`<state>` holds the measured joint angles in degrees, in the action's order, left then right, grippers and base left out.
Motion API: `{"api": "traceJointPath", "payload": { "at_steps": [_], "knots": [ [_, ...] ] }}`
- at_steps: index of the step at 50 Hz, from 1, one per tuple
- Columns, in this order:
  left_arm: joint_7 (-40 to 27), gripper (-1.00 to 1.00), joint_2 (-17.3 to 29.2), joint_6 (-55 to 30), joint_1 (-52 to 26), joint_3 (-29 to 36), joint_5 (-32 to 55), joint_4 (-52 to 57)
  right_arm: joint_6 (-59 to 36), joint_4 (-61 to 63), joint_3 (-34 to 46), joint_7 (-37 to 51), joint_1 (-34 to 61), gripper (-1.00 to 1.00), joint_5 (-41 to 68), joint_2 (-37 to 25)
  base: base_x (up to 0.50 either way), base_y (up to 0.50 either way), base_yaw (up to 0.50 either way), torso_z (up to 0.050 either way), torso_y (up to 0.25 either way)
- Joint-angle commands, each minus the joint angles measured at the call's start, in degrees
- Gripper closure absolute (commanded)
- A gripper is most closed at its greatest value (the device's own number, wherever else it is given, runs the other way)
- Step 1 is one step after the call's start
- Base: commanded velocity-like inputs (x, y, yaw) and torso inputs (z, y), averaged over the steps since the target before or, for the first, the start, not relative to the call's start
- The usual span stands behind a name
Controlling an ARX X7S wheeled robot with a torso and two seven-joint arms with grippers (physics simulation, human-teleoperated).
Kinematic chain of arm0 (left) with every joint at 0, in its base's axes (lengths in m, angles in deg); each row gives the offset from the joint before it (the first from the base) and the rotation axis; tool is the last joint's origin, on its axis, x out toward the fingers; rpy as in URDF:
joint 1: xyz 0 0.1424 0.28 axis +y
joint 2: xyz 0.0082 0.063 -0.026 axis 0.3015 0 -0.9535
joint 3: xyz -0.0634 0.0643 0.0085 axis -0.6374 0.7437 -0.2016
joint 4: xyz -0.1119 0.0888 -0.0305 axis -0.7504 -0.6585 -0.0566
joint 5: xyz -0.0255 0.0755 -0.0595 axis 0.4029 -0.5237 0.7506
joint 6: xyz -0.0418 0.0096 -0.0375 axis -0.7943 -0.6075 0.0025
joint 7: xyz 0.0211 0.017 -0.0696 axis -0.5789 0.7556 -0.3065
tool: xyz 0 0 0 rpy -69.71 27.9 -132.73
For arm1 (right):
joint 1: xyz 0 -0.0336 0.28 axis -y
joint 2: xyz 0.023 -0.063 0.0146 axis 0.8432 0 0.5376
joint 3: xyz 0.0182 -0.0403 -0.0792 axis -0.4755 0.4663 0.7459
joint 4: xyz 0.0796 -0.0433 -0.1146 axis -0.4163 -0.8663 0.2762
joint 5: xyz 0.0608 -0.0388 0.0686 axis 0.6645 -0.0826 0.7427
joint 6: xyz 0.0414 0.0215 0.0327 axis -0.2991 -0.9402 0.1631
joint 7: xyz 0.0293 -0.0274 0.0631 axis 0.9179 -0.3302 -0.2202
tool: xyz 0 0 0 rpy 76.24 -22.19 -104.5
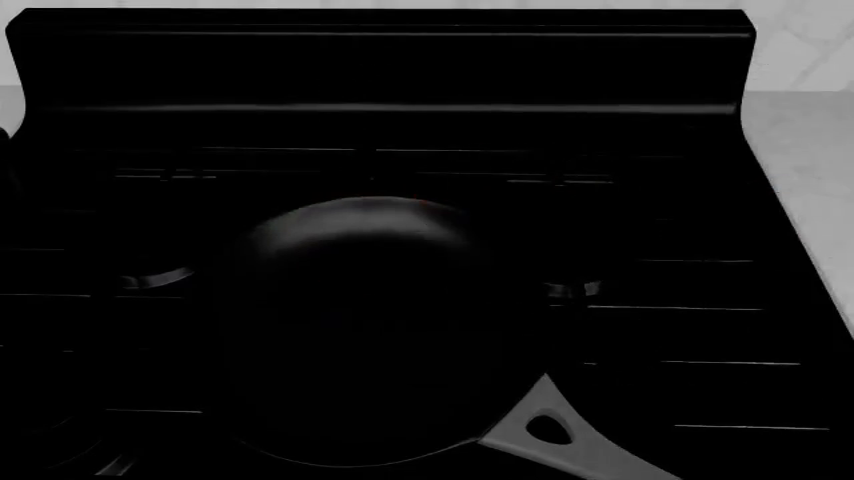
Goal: Pick the chili pepper from the pan and place it on the plate.
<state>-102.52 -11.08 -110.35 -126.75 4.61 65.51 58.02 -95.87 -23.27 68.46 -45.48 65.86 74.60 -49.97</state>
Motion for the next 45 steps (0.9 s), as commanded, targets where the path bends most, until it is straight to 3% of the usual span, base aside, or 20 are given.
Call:
{"api": "traceJointPath", "payload": {
  "at_steps": [1,45],
  "knots": [
    [1.7,-1.0,-1.47,1.17,-0.16,-0.47,-2.47,-2.05,4.97,-7.84,-1.29,4.45,-3.36,1.0,-0.74,3.06,0.0,0.0,0.0,0.0,0.0],
    [0.9,-1.0,-0.72,1.23,1.02,-1.07,-1.59,-1.06,11.38,-14.88,1.11,1.37,-12.09,1.0,-1.01,8.25,0.0,0.0,0.0,0.0,0.0]
  ]
}}
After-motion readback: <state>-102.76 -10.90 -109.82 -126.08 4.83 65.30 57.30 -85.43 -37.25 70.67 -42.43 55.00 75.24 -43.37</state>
